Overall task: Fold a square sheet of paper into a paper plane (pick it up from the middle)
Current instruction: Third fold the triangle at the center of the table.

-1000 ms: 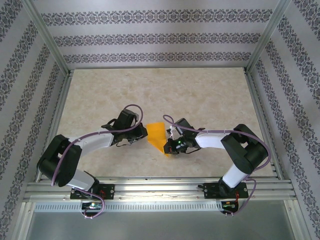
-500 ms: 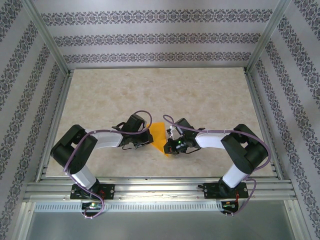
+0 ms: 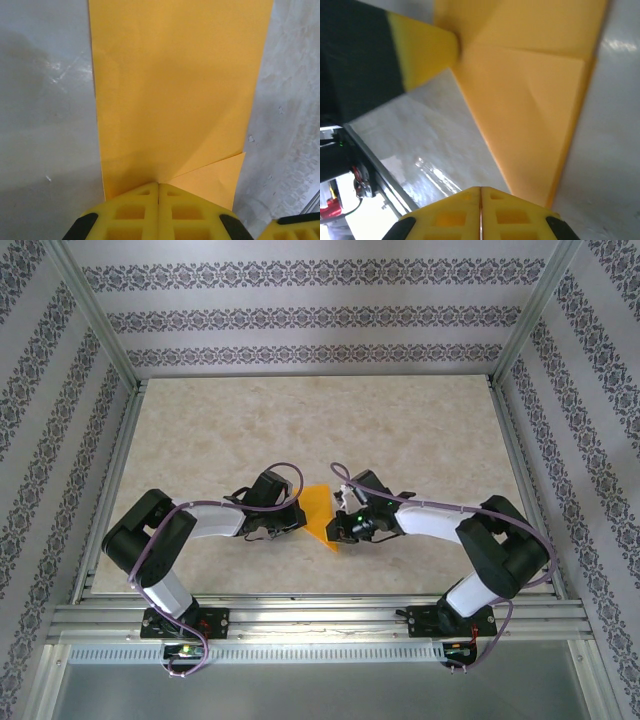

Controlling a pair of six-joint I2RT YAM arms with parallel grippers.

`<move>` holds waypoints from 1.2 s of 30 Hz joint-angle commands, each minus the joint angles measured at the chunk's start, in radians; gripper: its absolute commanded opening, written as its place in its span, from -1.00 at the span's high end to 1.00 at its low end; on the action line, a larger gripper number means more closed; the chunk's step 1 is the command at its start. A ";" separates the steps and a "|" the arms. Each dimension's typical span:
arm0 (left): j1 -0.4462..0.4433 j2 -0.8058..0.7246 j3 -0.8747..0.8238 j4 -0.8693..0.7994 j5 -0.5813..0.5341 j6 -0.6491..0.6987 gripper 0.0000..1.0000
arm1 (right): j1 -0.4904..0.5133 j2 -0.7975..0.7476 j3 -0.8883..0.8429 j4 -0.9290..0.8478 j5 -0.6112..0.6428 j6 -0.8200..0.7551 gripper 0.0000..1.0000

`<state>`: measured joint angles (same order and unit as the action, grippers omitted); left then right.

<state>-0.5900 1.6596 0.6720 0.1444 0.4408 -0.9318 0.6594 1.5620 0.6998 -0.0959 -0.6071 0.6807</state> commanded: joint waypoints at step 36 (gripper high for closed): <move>-0.004 -0.032 -0.048 -0.062 -0.050 -0.019 0.98 | 0.007 -0.106 -0.084 0.085 -0.063 0.007 0.79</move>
<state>-0.5900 1.6341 0.6491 0.1410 0.4286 -0.9432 0.6693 1.4425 0.5678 -0.0284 -0.6632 0.6830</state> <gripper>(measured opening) 0.063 0.105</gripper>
